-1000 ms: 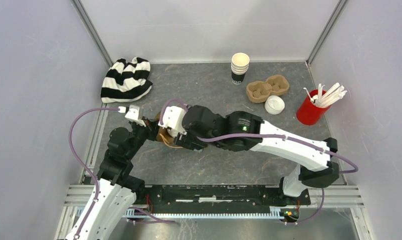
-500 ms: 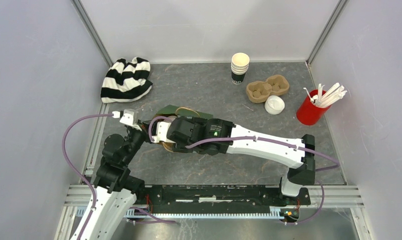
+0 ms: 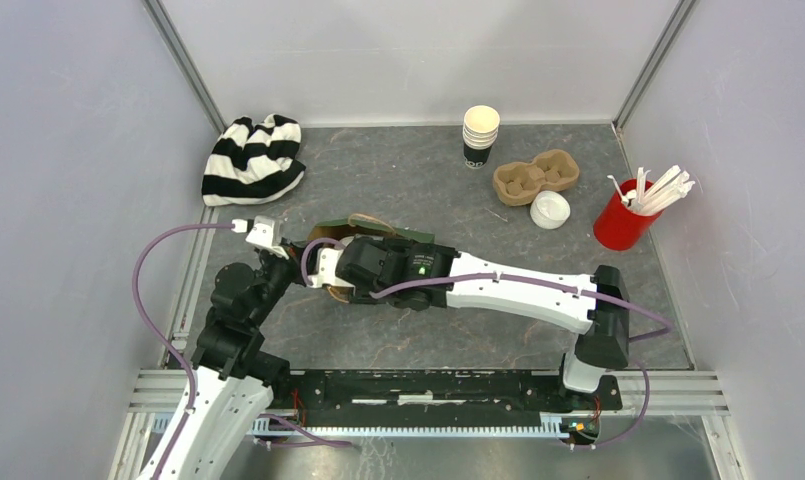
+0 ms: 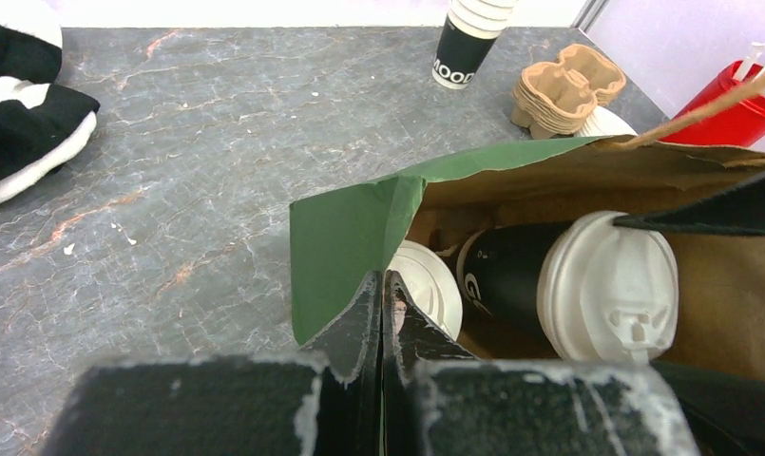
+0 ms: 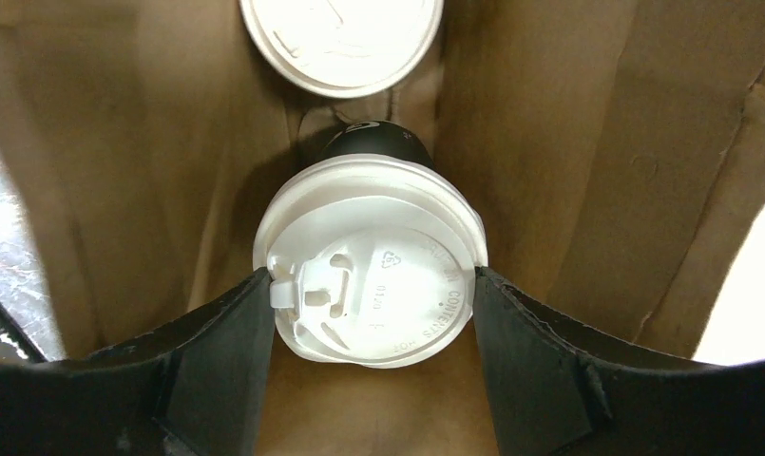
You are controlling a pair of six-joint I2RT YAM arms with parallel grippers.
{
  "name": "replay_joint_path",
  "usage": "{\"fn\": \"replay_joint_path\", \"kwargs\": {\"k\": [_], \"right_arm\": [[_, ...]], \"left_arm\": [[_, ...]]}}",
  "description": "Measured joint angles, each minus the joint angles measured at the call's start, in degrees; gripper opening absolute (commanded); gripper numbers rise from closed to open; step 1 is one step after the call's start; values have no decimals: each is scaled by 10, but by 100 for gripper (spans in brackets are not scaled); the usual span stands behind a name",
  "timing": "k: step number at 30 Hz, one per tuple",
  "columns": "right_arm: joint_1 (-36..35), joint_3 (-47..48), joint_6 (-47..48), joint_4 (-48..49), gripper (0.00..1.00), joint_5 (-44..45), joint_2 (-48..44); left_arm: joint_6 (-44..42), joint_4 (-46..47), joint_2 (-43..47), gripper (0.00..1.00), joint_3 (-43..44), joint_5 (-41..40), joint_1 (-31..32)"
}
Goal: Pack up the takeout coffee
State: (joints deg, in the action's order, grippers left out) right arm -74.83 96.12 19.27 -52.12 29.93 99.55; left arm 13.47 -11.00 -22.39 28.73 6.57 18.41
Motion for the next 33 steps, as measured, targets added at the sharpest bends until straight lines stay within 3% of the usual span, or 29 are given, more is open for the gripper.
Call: {"fn": "replay_joint_path", "kwargs": {"k": [14,22,33], "right_arm": [[60,-89,17,67,72,-19,-19],[63,-66,27,61,72,-24,-19],[63,-43,22,48,71,3,-19]], "left_arm": [[0,11,-24,2,-3,-6,28],[-28,81,-62,2,-25,-32,65],[-78,41,-25,2,-24,-96,137]]}}
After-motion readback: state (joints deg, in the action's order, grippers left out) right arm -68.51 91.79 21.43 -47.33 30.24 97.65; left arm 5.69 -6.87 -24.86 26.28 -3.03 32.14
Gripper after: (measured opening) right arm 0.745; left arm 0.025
